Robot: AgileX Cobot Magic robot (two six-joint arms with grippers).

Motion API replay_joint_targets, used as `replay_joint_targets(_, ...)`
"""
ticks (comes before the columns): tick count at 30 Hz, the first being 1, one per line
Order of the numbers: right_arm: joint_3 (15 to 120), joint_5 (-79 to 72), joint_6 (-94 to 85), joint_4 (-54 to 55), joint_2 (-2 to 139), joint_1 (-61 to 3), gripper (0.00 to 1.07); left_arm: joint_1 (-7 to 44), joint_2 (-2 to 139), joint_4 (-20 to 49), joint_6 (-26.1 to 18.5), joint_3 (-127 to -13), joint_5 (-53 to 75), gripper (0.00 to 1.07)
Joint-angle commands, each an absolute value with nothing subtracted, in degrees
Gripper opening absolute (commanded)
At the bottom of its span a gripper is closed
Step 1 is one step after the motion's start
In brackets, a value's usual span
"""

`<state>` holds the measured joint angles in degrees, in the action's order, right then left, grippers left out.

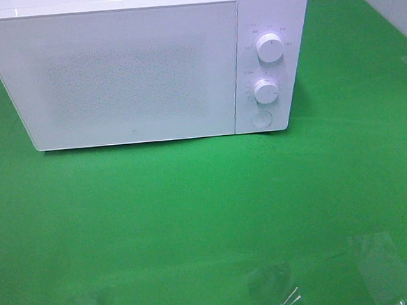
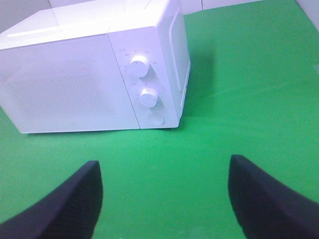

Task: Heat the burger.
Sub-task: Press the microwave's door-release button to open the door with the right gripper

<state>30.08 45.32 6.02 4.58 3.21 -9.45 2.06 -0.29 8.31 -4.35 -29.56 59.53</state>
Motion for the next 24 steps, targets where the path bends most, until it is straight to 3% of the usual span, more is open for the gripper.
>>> replay_joint_targets(1, 29.1, 39.1, 4.6, 4.2, 10.0, -9.2, 0.67, 1.9, -0.7, 8.3, -4.2, -29.4, 59.1, 1.00)
replay_joint_targets(24, 23.3, 3.7, 4.8, 4.2, 44.6, -9.2, 0.67, 1.9, -0.7, 8.3, -4.2, -29.4, 59.1, 1.00)
